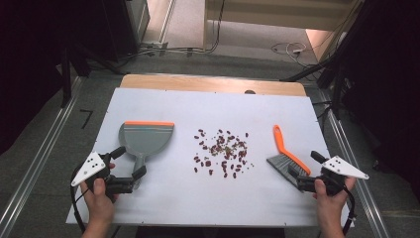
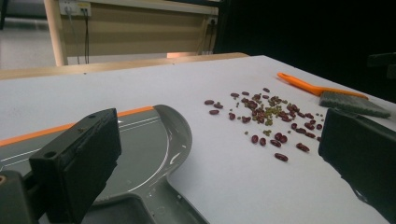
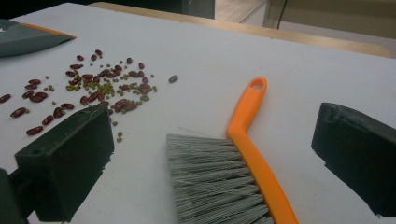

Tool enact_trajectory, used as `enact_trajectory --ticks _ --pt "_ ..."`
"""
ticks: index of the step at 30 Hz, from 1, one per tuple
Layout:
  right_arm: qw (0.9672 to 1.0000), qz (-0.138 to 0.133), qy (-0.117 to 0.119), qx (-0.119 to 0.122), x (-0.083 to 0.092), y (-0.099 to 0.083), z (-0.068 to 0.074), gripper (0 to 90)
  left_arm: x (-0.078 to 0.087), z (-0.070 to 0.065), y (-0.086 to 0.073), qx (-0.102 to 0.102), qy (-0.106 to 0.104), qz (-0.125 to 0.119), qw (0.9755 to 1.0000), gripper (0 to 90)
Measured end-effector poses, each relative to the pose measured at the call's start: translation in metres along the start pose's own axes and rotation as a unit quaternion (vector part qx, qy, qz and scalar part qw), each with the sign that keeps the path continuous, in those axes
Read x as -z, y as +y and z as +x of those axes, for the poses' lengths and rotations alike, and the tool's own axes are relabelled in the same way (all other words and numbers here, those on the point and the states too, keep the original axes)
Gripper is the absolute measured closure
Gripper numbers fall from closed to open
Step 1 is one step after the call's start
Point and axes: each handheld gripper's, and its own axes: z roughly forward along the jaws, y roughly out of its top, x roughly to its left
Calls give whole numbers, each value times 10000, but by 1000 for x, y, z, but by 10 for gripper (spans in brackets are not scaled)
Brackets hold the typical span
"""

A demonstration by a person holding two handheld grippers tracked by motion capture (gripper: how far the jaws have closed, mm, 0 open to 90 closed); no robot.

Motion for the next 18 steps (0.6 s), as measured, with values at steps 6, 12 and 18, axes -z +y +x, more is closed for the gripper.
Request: enact_trajectory --ticks 6,12,18 --pt "10000 70 -15 32 0 0 2 0 -3 -1 1 37 -14 -29 10000 0" --pt "9999 125 -10 -68 2 8 5 0 -5 -1 1 29 -27 -25 10000 0" --pt "9997 233 0 -103 -3 16 6 0 -4 -3 1 42 -27 -44 10000 0"
